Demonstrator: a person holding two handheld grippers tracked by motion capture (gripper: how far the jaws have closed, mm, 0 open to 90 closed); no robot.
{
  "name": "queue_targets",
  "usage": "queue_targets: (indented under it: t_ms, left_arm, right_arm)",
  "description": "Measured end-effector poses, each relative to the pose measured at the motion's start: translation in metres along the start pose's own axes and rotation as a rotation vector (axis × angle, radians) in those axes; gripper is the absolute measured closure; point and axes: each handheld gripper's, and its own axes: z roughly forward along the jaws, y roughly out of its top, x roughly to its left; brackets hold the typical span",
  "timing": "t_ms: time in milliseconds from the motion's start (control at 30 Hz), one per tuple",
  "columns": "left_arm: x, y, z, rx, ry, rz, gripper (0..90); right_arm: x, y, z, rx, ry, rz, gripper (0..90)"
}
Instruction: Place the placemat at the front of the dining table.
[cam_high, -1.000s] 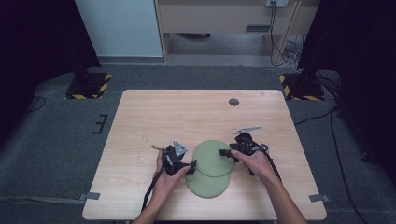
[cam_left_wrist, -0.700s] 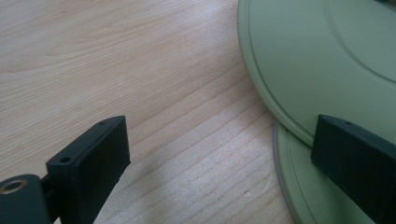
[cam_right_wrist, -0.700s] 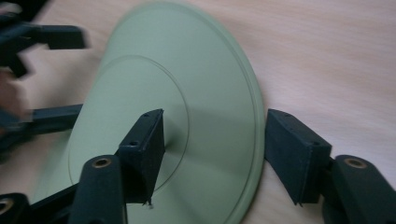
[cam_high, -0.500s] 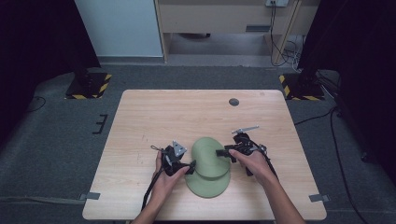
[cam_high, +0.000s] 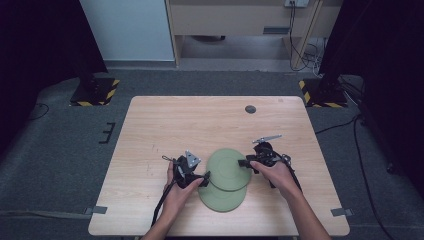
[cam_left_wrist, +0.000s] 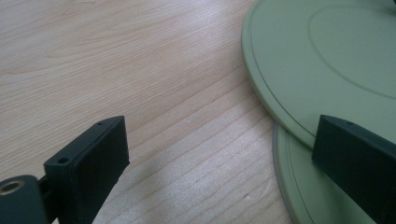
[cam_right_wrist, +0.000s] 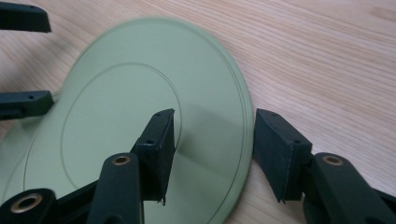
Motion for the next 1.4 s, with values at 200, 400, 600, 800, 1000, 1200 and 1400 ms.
queue_targets:
  t_ms: [200, 400, 600, 800, 1000, 1200, 1400]
  left_arm:
    - [-0.002, 0.001, -0.001, -0.003, 0.003, 0.01, 4.5]
    - [-0.005, -0.002, -0.004, 0.003, -0.023, 0.018, 5.2]
    - [-0.006, -0.001, -0.003, 0.003, -0.029, 0.02, 4.2]
    - [-0.007, -0.001, -0.004, 0.004, -0.018, 0.027, 3.8]
    - [-0.007, -0.002, -0.004, 0.002, -0.021, 0.03, 4.3]
    - [-0.009, -0.002, -0.005, 0.0, -0.015, 0.033, 5.1]
    - [-0.009, -0.002, -0.005, 0.001, -0.013, 0.034, 5.5]
  right_arm:
    - [-0.002, 0.0, -0.001, -0.025, -0.004, -0.012, 43.3]
    - [0.0, 0.001, 0.009, -0.038, -0.024, -0.018, 33.4]
    - [-0.001, 0.0, 0.008, -0.029, 0.019, 0.001, 34.6]
    - [-0.006, 0.0, 0.006, -0.032, 0.022, 0.042, 44.7]
    - [-0.007, -0.007, -0.003, -0.019, 0.0, 0.05, 39.6]
    - [-0.009, -0.026, -0.019, -0.033, 0.005, 0.065, 37.3]
    - [-0.003, -0.045, -0.028, -0.073, 0.031, 0.085, 37.6]
